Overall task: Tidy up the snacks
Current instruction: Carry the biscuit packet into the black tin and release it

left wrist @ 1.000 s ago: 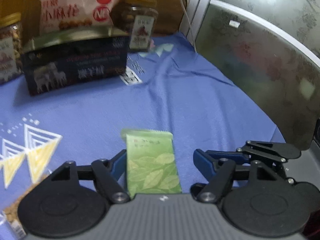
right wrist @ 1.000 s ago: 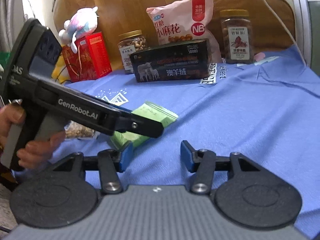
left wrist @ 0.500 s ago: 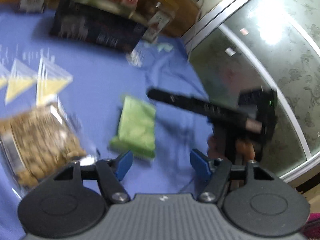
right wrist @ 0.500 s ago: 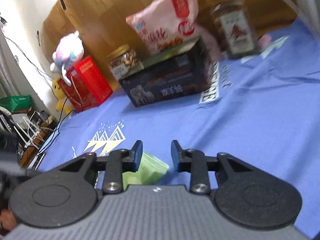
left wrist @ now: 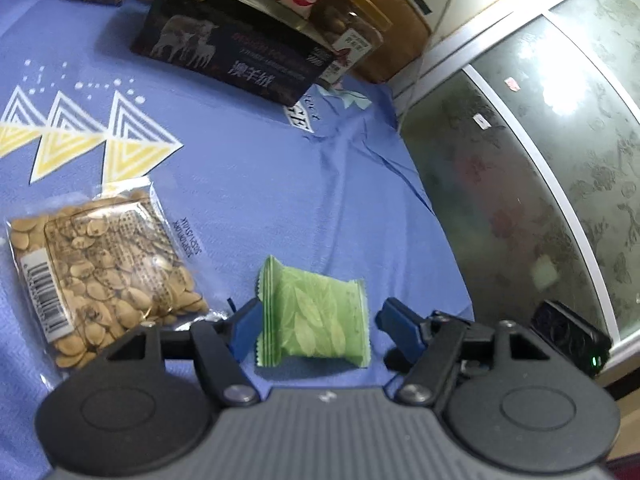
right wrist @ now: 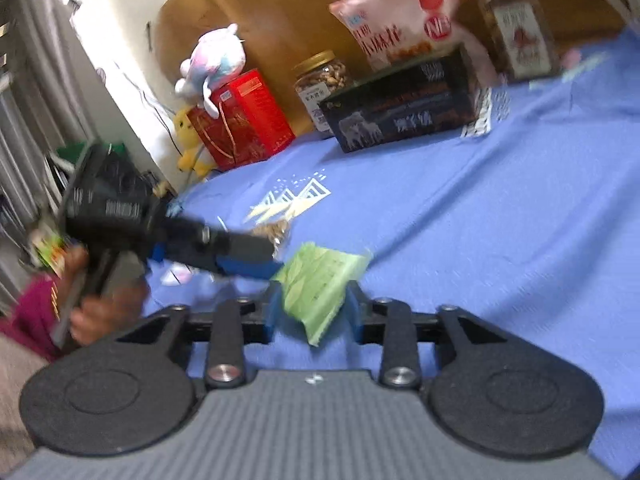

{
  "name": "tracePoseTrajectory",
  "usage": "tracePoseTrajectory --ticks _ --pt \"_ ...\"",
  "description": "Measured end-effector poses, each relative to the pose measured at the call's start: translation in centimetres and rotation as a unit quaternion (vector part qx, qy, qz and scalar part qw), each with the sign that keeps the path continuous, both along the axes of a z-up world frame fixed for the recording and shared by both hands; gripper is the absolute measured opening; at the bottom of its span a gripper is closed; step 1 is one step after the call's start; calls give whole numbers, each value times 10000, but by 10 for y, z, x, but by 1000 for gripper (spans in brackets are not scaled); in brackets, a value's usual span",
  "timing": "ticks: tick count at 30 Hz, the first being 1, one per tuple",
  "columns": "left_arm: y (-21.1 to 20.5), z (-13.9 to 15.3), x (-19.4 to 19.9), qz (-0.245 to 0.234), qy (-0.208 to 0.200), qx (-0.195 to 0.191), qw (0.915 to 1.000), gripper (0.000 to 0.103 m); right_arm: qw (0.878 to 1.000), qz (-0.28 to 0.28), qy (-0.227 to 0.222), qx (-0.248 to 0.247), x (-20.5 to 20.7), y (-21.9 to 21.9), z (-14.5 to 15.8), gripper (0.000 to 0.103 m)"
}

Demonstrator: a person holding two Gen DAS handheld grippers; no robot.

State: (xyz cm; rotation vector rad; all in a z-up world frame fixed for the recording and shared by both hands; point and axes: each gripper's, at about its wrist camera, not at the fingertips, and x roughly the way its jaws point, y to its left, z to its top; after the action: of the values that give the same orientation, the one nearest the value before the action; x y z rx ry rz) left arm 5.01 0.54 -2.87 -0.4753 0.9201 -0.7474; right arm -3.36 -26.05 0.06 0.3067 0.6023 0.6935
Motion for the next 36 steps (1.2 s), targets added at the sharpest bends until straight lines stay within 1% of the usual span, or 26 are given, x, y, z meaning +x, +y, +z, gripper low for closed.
tracePoseTrajectory --ticks 1,3,5,7,9,10,11,14,15,18,23,25,27,31,33,36 --pt "-1 2 -1 -19 -57 66 10000 67 9995 -102 -168 -235 -9 4 1 59" --pt "-4 3 -1 -39 -109 193 9997 67 9969 -195 -422 -639 -16 12 3 60" --pt "-9 1 0 -63 -98 326 9994 67 9929 -117 -596 -1025 -17 23 0 60" --pt "-14 -4 -1 -117 -65 394 9991 62 9869 -108 -728 -1438 -17 36 -5 60" --pt "-18 -5 -3 -197 -92 403 9989 51 9813 -206 -848 -1713 -14 44 -12 60" --pt "-20 -5 -4 -296 -47 396 9988 43 9792 -250 -930 -1785 -16 44 -14 56" --pt "-23 -6 -4 -389 -3 366 9986 42 9776 -253 -991 -1838 -17 46 -14 38" --pt "-30 1 -8 -495 -156 537 9972 42 9765 -253 -1018 -1881 -19 47 -9 31" --pt "-31 4 -8 -520 -187 528 9971 42 9771 -259 -997 -1862 -19 45 -8 30" --pt "-30 17 -6 -605 -282 455 9967 42 9776 -304 -1012 -1818 -19 42 -2 30" --pt "-35 43 11 -638 -580 608 9944 42 9790 -384 -1137 -1648 -3 39 14 29" --pt "-38 55 24 -576 -744 686 9932 42 9791 -422 -1211 -1576 10 38 23 29" --pt "-38 69 39 -483 -952 728 9916 42 9771 -464 -1385 -1547 27 38 34 29" --pt "-33 94 88 -193 -1149 620 9913 42 9687 -556 -1814 -1602 74 44 55 29" --pt "-30 103 113 -46 -1309 658 9892 42 9666 -599 -1901 -1613 102 45 64 29" --pt "-23 111 154 232 -1398 693 9875 44 9690 -622 -1868 -1496 148 48 73 29"
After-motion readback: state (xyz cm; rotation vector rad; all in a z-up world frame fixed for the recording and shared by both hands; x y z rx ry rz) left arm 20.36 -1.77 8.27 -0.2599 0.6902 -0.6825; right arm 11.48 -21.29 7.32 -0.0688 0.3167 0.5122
